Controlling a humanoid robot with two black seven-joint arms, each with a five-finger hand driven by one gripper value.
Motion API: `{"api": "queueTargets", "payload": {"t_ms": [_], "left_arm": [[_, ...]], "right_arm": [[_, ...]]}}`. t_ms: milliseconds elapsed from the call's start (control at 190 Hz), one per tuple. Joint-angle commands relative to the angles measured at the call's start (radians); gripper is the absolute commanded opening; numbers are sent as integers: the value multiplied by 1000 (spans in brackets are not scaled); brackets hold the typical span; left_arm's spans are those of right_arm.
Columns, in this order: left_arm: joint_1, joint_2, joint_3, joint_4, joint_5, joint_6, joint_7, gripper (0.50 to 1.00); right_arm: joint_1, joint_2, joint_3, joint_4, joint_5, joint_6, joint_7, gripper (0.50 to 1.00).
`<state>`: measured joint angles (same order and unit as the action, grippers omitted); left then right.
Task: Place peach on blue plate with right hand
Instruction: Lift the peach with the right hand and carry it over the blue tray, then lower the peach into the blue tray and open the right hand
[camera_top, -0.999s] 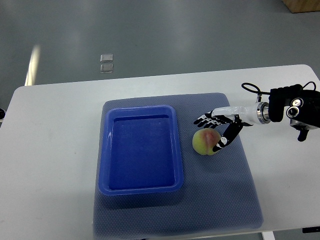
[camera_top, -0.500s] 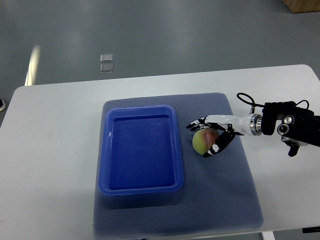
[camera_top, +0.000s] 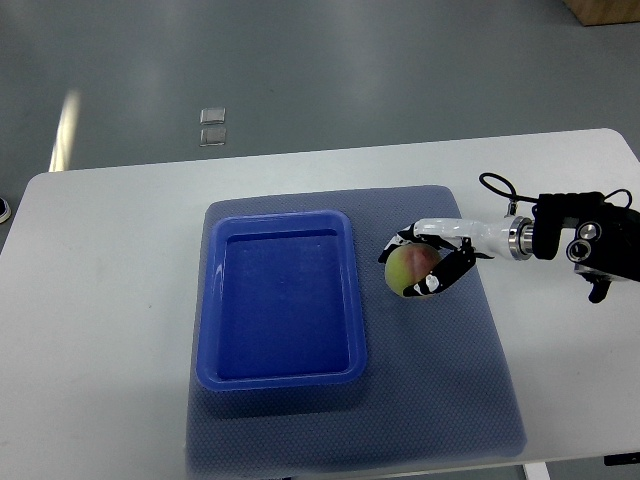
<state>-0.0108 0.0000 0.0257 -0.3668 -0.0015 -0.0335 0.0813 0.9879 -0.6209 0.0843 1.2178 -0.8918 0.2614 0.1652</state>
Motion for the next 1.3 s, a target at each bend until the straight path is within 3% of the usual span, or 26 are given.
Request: {"api": "queueTargets", "payload": {"t_ms": [0, 95, 100, 121, 216, 221, 242, 352, 615, 621, 663, 741, 747, 778, 831, 836, 936, 983, 989, 1010, 1294], "left_arm": [[0, 0, -1, 0, 0, 0, 0, 1000], [0, 0, -1, 0, 0, 0, 0, 1000], [0, 0, 0, 0, 0, 0, 0, 1000], [0, 0, 0, 0, 0, 0, 0, 1000], [0, 0, 0, 0, 0, 0, 0, 1000], [0, 0, 0, 0, 0, 0, 0, 1000], [0, 0, 0, -1, 0, 0, 0, 1000], [0, 0, 0, -4, 0, 0, 0, 1000], [0, 0, 0, -9, 1, 0, 0, 1000], [0, 0, 0, -9, 3, 0, 0, 1000], [0, 0, 0, -11, 5, 0, 0, 1000], [0, 0, 0, -11, 6, 0, 0, 1000], [-1, 0, 0, -14, 6, 0, 0, 1000], [-1, 0, 0, -15, 6, 0, 2, 1000], [-1, 0, 0, -15, 6, 0, 2, 1000], [-1, 0, 0, -15, 5, 0, 0, 1000], [-5, 0, -1, -17, 6, 0, 0, 1000], [-5, 0, -1, -17, 6, 0, 0, 1000], [-5, 0, -1, -18, 6, 0, 0, 1000], [-5, 0, -1, -21, 5, 0, 0, 1000], [-5, 0, -1, -21, 3, -2, 0, 1000]], "right_arm": [[84, -62, 0, 49, 17, 27, 7, 568], [147, -91, 0, 62, 34, 52, 5, 568], [210, -121, 0, 66, 62, 82, 5, 568], [241, -138, 0, 66, 74, 96, 5, 568], [299, -166, -2, 69, 96, 128, 2, 568], [366, -195, -3, 74, 114, 175, -1, 570], [390, -207, -5, 74, 117, 196, -1, 570], [475, -235, -18, 74, 126, 239, -3, 576], [511, -189, -21, 69, 160, 205, -3, 580], [518, -137, -28, 66, 203, 190, -3, 580], [532, -88, -49, 55, 231, 176, -4, 580], [537, -65, -67, 51, 238, 170, -4, 580], [552, 13, -119, 11, 243, 150, -4, 584], [558, 72, -147, -20, 243, 134, -4, 584], [558, 72, -147, -20, 243, 134, -4, 584], [560, 154, -178, -70, 244, 115, -4, 586], [535, 296, -196, -147, 248, 98, -4, 588], [535, 296, -196, -147, 248, 98, -4, 588], [494, 372, -198, -196, 246, 91, -4, 590], [477, 401, -198, -219, 243, 87, -4, 590], [298, 621, -201, -385, 156, 30, -4, 619]]}}
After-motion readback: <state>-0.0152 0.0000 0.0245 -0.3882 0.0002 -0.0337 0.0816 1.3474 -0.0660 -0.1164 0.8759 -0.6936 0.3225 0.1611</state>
